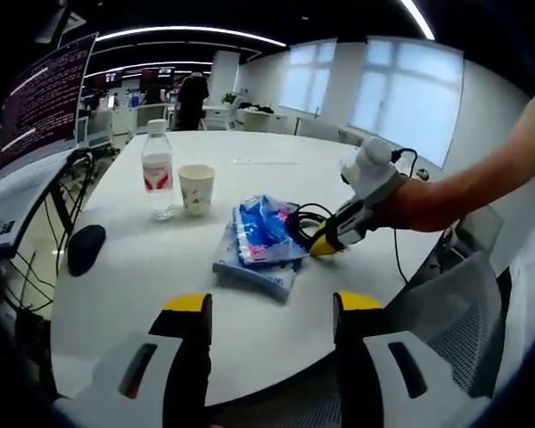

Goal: Arrange the tabletop items into an orderly group along one side of the table until the central work area is clear of visible clutter.

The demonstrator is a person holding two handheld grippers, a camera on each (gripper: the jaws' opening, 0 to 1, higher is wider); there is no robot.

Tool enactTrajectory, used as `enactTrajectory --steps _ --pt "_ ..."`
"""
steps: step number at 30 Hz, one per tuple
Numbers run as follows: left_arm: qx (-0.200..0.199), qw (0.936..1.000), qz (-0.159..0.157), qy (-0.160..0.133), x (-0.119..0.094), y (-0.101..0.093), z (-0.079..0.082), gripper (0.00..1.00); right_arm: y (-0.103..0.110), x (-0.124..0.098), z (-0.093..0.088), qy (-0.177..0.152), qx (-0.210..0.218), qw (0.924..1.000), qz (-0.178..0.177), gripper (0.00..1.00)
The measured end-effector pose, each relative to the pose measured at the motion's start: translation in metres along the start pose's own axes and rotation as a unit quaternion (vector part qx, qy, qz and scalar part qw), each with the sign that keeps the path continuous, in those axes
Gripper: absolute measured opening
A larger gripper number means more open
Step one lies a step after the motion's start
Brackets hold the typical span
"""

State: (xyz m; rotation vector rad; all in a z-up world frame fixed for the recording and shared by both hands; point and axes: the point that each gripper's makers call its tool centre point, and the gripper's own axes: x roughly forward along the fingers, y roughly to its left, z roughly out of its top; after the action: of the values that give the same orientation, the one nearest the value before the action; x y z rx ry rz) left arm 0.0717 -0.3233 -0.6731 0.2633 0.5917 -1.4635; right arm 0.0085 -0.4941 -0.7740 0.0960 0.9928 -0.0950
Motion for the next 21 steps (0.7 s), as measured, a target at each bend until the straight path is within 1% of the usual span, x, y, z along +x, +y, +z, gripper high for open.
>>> enactTrajectory --steps 2,4,5,6,7,11,13,14,19,20,21 --pt "0.002 1.0 0.0 0.001 0.0 0.0 0.0 0.54 0.001 0.0 0.0 0.0 0.0 1.0 0.002 0.1" --pt "0.002 1.0 -0.001 0.002 0.0 0.0 -0.001 0.54 0.003 -0.001 -0.001 0.002 -0.003 1.0 0.004 0.07" --pt "0.002 1.0 -0.001 0.003 0.0 -0.001 -0.001 0.54 0.007 -0.001 -0.001 -0.004 0.003 0.9999 0.015 0.06" --pt "0.0 1.0 -0.003 0.003 0.0 -0.001 -0.001 0.54 0.008 -0.001 0.0 -0.008 0.008 0.9997 0.02 0.06" --pt "-0.004 1.0 -0.004 0.002 0.0 -0.001 -0.001 0.54 0.009 -0.003 0.0 -0.014 0.01 0.9997 0.02 0.06" --pt "-0.01 1.0 0.0 0.001 0.0 0.001 -0.001 0.54 0.011 -0.008 0.0 -0.017 0.005 0.9996 0.023 0.05" --pt "-0.009 1.0 0.001 0.003 0.0 0.002 -0.002 0.54 0.011 -0.014 0.006 -0.034 0.024 0.9988 0.026 0.05" --pt "-0.007 1.0 0.001 0.005 0.001 0.001 -0.002 0.54 0.008 -0.017 0.011 -0.052 0.035 0.9978 0.018 0.05" --pt "-0.007 0.9999 0.001 0.007 0.001 0.001 -0.003 0.54 0.002 -0.029 0.01 -0.07 0.055 0.9959 0.015 0.05" --pt "-0.008 0.9999 0.001 0.007 0.001 0.001 -0.003 0.54 0.0 -0.031 0.011 -0.079 0.068 0.9945 0.014 0.05" --pt "-0.009 0.9999 0.001 0.008 0.001 0.001 -0.003 0.54 -0.004 -0.033 0.011 -0.09 0.09 0.9918 0.009 0.05"
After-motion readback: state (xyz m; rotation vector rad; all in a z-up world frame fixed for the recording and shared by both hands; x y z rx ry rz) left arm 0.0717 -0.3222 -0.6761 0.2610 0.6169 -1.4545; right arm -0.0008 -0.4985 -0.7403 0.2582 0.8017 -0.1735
